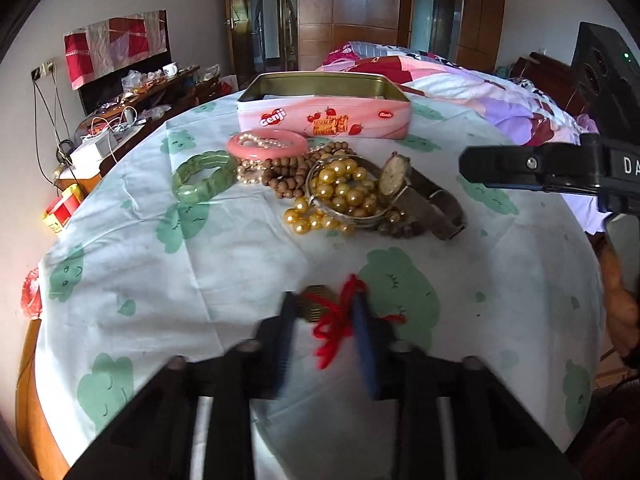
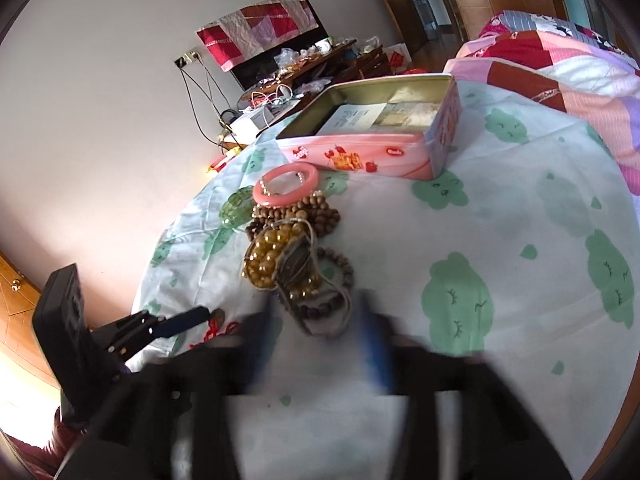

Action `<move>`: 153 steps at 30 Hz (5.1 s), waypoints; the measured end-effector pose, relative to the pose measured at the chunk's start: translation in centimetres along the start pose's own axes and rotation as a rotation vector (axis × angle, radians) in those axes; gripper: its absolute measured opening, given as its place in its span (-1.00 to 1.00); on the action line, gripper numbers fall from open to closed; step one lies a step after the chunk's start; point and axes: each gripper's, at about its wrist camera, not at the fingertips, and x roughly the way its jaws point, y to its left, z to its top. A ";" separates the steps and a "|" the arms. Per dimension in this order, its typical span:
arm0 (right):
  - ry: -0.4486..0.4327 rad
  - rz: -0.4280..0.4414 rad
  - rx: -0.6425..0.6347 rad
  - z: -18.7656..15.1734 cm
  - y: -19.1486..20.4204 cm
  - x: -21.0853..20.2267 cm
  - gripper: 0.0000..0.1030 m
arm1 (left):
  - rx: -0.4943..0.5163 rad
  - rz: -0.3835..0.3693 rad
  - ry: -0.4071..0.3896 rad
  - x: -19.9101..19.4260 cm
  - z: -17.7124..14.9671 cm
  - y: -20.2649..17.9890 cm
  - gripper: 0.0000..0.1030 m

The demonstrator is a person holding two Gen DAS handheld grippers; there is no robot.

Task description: Organize jewelry

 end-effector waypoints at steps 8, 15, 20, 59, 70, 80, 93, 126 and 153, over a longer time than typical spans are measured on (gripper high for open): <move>0.035 -0.001 -0.087 0.2 1.5 2.1 0.56 | -0.143 -0.095 -0.090 -1.4 0.9 2.8 -0.92; 0.095 -0.112 -0.242 0.5 3.4 5.2 0.06 | -0.186 -0.113 -0.149 -2.8 2.0 3.9 -0.92; 0.104 -0.111 -0.241 0.4 3.0 4.6 -0.66 | -0.203 -0.107 -0.157 -2.5 2.4 4.4 -0.92; -0.088 -0.047 0.044 14.4 -5.1 9.5 -0.73 | -0.230 -0.150 -0.204 11.8 19.5 4.5 -0.92; -0.233 -0.080 0.079 13.8 -6.1 6.8 0.49 | -0.265 -0.079 -0.109 13.2 19.1 4.7 -0.33; -0.294 -0.204 0.075 13.8 -6.3 6.0 0.54 | -0.214 0.099 -0.199 10.9 19.2 4.0 0.45; -0.429 -0.356 -0.033 11.8 -3.3 3.8 0.76 | -0.209 0.265 -0.194 7.6 16.3 3.4 0.45; -0.434 -0.394 -0.028 5.5 -0.3 0.8 0.88 | -0.251 0.198 -0.168 1.9 6.7 4.1 0.45; 0.054 -0.098 -0.139 3.0 2.9 7.9 -0.73 | -0.230 0.213 -0.146 0.8 4.9 4.7 0.44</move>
